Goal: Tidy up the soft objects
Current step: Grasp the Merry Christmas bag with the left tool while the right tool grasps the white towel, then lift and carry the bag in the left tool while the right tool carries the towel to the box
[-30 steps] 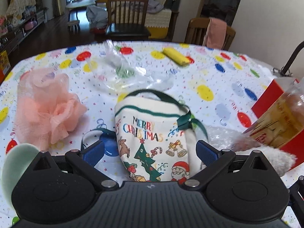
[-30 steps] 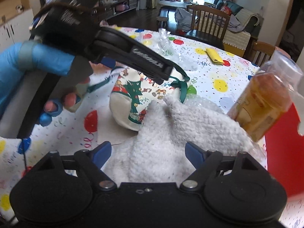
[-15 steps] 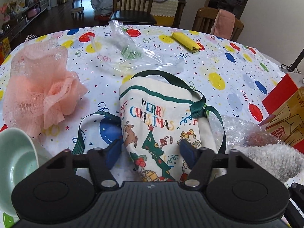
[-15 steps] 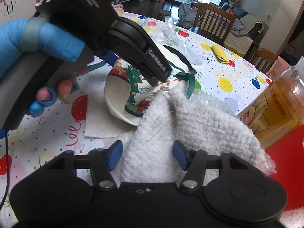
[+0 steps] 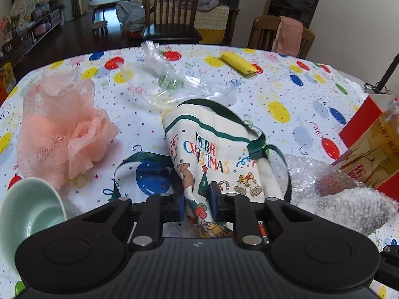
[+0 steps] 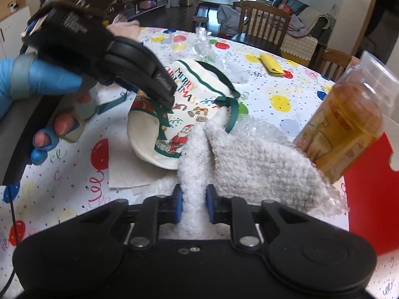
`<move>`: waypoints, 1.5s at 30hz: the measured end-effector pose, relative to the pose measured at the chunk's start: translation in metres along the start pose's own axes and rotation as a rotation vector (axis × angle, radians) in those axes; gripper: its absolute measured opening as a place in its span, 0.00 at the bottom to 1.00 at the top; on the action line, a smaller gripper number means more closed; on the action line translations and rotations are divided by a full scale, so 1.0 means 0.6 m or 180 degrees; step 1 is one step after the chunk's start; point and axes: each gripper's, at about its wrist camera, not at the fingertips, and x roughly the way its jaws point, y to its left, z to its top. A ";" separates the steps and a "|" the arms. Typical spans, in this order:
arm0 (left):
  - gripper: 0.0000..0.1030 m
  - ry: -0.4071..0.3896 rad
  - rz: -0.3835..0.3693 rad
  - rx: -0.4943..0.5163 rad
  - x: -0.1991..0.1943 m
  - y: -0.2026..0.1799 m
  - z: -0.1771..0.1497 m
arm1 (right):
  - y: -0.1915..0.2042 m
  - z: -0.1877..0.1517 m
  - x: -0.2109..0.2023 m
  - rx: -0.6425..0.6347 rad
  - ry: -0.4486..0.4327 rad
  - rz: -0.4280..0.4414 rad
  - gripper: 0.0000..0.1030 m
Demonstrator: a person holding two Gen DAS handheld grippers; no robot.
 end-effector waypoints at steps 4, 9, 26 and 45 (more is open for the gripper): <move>0.12 -0.0112 -0.0036 0.0050 -0.019 -0.003 0.001 | -0.013 0.000 -0.027 0.0128 -0.0103 0.0061 0.06; 0.09 -0.0300 -0.0079 0.0124 -0.054 -0.008 0.006 | -0.040 0.001 -0.077 0.0310 -0.0282 0.0150 0.06; 0.08 -0.0537 -0.0515 0.0093 -0.182 -0.011 0.000 | -0.156 -0.003 -0.285 0.1026 -0.0895 0.0443 0.05; 0.08 -0.0898 -0.1078 -0.0059 -0.365 -0.086 0.029 | -0.307 -0.037 -0.371 0.1359 -0.1178 0.0239 0.06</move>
